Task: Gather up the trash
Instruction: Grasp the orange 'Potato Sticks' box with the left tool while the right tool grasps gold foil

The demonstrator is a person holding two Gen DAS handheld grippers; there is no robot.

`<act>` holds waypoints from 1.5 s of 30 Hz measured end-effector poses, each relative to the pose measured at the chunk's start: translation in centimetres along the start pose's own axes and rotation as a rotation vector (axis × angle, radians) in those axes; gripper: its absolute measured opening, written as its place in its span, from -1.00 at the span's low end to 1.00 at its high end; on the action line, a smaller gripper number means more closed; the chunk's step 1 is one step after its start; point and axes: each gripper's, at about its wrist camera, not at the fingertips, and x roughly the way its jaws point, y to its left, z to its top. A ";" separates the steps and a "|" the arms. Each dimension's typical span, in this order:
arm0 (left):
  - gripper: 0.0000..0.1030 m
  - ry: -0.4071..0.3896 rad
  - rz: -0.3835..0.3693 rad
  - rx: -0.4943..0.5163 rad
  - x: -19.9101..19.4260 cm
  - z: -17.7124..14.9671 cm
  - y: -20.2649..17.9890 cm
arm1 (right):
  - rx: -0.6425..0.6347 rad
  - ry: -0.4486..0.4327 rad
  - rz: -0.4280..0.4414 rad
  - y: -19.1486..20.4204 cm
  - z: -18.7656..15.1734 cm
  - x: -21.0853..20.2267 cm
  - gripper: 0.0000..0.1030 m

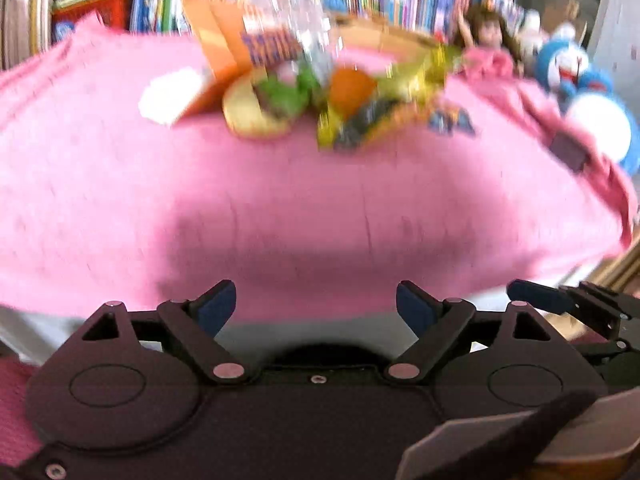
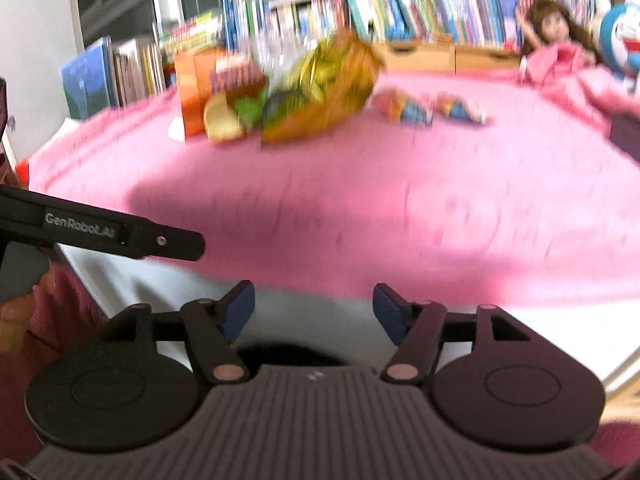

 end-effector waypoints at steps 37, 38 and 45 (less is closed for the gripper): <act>-0.90 -0.248 -0.111 -0.423 7.5 15.7 8.8 | 0.080 -0.183 -0.066 1.6 11.7 9.3 -0.22; -0.90 -0.259 -0.102 -0.404 7.0 15.9 8.3 | 0.076 -0.191 -0.069 1.7 11.9 9.0 -0.24; -0.91 -0.364 -0.108 -0.334 2.9 16.5 6.1 | 0.047 -0.251 -0.110 1.6 12.7 7.2 -0.27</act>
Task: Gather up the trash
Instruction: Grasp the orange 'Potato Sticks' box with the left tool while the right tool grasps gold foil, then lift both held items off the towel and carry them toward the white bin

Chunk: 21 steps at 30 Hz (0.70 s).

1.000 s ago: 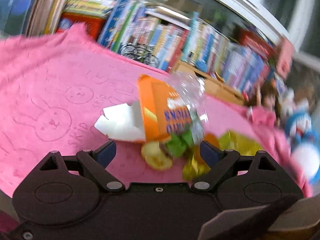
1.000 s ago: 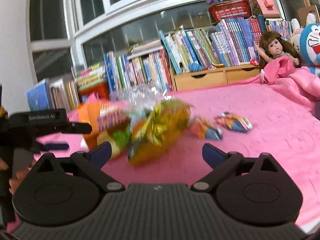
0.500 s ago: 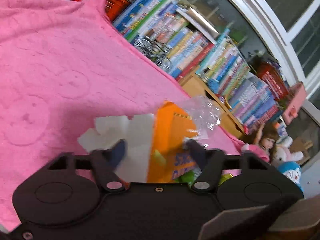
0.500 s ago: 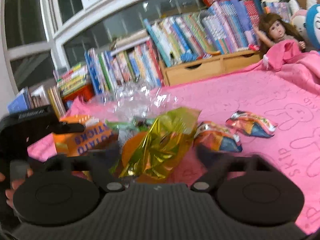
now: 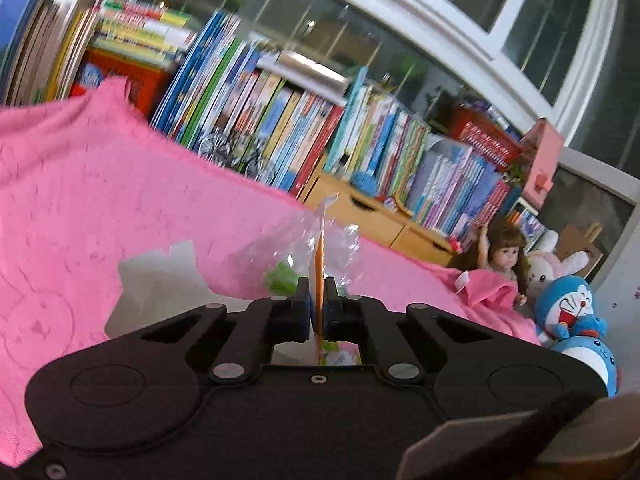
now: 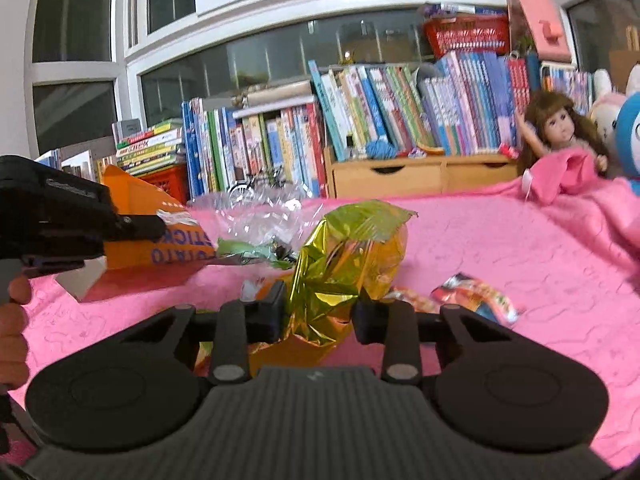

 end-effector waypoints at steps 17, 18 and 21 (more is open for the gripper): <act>-0.90 -0.049 -0.018 0.131 -4.8 -0.7 -3.1 | -0.022 -0.091 -0.087 -2.4 1.0 -3.4 -0.29; -0.90 -0.055 -0.015 0.138 -4.9 -0.7 -3.3 | -0.023 -0.094 -0.094 -2.5 1.0 -3.5 -0.29; -0.90 -0.074 -0.008 0.156 -5.4 -0.7 -3.7 | -0.004 -0.104 -0.108 -3.2 1.2 -3.8 -0.29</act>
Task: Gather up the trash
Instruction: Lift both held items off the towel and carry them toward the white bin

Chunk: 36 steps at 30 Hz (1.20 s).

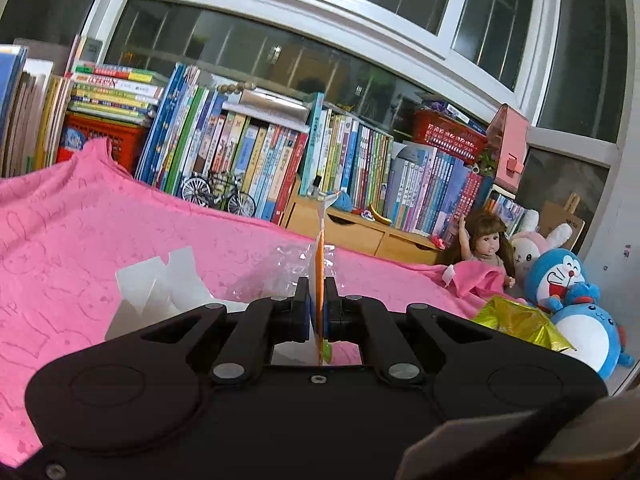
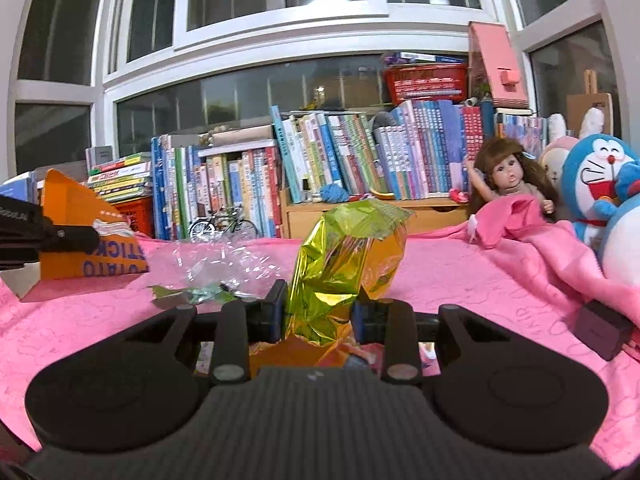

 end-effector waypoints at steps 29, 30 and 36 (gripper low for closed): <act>-0.89 0.161 -0.101 0.082 -9.0 -7.1 -1.9 | 0.029 0.126 0.156 -0.6 -6.4 -10.7 -0.29; -0.89 0.182 -0.108 0.080 -9.1 -7.5 -1.9 | 0.018 0.137 0.160 -0.4 -6.8 -11.0 -0.29; -0.89 0.295 -0.130 0.049 -9.8 -9.6 -0.5 | 0.003 0.221 0.165 0.3 -9.0 -12.8 -0.32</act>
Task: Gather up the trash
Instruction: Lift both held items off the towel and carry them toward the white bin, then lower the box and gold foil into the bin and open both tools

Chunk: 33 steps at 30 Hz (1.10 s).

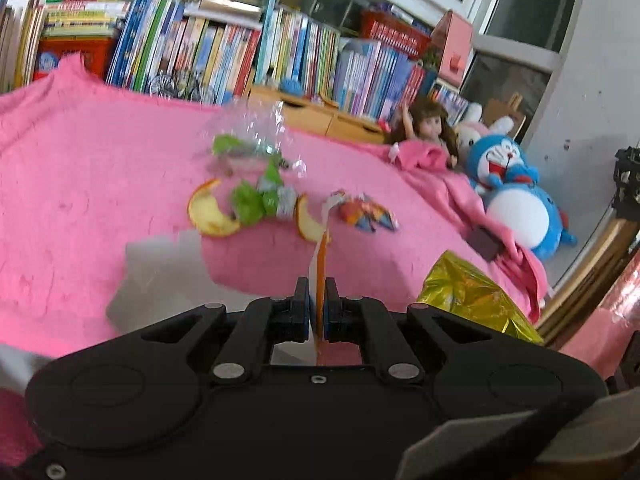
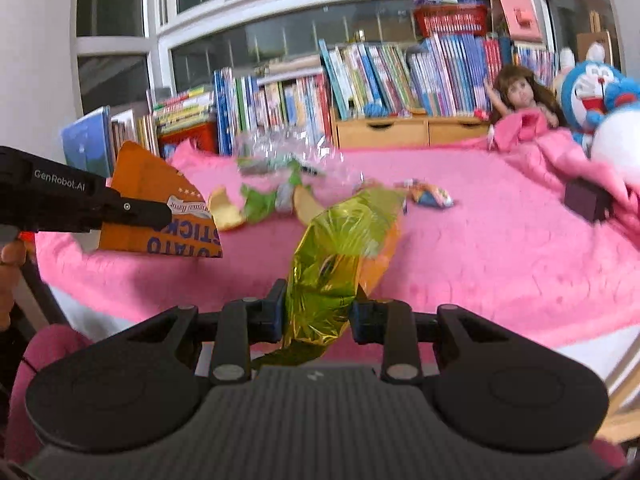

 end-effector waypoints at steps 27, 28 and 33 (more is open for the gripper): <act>-0.88 0.345 -0.020 0.099 4.1 -8.5 -2.3 | 0.028 0.375 0.012 0.6 -9.1 3.2 -0.36; -0.88 0.352 -0.021 0.101 4.3 -8.7 -2.3 | 0.027 0.388 0.010 0.6 -9.3 3.4 -0.36; -0.88 0.388 -0.023 0.119 5.0 -9.6 -2.6 | 0.025 0.427 0.009 0.6 -10.0 3.9 -0.35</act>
